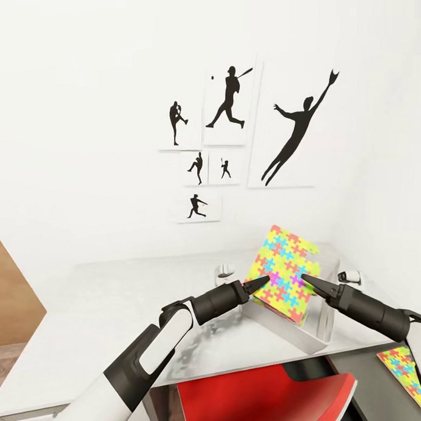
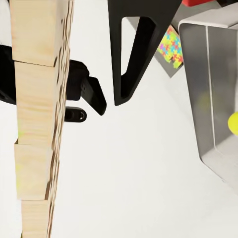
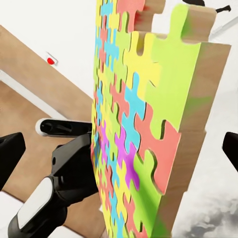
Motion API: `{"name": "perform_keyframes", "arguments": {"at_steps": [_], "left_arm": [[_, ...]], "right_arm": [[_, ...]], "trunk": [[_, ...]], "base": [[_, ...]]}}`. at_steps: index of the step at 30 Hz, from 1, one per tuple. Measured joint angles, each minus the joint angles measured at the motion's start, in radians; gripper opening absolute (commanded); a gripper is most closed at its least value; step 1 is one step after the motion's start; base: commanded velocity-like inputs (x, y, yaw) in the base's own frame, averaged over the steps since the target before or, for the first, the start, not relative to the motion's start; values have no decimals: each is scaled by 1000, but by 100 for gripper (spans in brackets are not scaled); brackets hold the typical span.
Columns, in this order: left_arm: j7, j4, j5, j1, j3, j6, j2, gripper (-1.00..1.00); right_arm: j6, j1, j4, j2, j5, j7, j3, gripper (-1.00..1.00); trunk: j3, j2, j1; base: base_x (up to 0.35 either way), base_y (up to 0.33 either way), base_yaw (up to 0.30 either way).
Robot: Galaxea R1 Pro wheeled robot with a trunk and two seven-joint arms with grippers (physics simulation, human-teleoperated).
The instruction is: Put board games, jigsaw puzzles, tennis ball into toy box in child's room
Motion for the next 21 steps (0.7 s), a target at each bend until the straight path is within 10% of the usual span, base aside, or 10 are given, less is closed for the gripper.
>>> {"name": "perform_keyframes", "arguments": {"at_steps": [11, 12, 21], "left_arm": [[0, -6, 1, 0, -1, 0, -2, -100], [0, -7, 1, 0, -1, 0, -2, -100], [-1, -9, 8, 0, -2, 3, -2, -100]], "right_arm": [[0, -2, 0, 3, 1, 0, 2, 100], [0, -2, 0, 3, 1, 0, 2, -100], [-3, -2, -2, 1, 9, 0, 0, -100]], "trunk": [[0, 0, 0], [0, 0, 0], [0, 0, 0]], "base": [[0, 0, 0], [0, 0, 0], [0, 0, 0]]}}
